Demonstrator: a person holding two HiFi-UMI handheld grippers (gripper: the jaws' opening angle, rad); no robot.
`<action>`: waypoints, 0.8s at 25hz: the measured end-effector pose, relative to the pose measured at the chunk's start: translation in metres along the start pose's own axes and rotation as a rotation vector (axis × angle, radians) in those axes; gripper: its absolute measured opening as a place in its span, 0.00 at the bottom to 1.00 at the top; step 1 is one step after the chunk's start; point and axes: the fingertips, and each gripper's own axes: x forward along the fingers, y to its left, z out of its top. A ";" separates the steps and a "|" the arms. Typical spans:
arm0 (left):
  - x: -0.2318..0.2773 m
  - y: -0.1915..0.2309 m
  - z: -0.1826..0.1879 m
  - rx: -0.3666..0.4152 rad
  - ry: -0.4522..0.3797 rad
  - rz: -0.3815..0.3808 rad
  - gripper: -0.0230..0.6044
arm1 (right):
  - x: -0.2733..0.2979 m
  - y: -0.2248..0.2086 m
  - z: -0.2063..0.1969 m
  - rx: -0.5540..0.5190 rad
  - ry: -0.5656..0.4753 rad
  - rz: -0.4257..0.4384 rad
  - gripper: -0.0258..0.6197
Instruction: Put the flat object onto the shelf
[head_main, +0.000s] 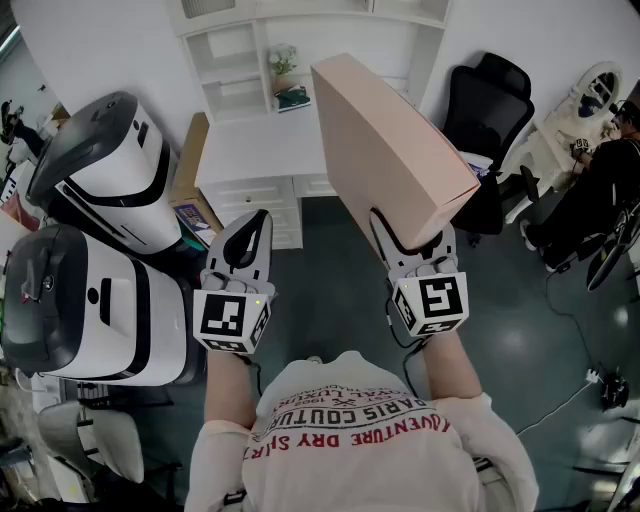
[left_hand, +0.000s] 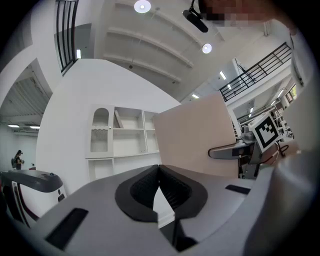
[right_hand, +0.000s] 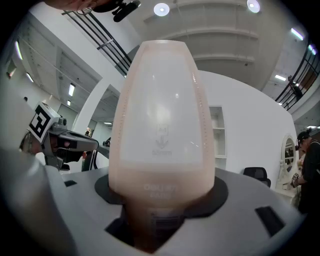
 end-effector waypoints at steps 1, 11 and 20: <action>0.000 0.001 0.000 -0.001 -0.002 0.000 0.06 | 0.001 0.001 0.000 0.000 0.001 0.000 0.50; -0.001 0.022 -0.004 -0.019 -0.012 -0.018 0.06 | 0.017 0.020 -0.004 -0.007 0.033 0.001 0.50; 0.000 0.055 -0.021 -0.029 0.000 -0.012 0.06 | 0.045 0.035 -0.008 0.026 0.019 -0.022 0.50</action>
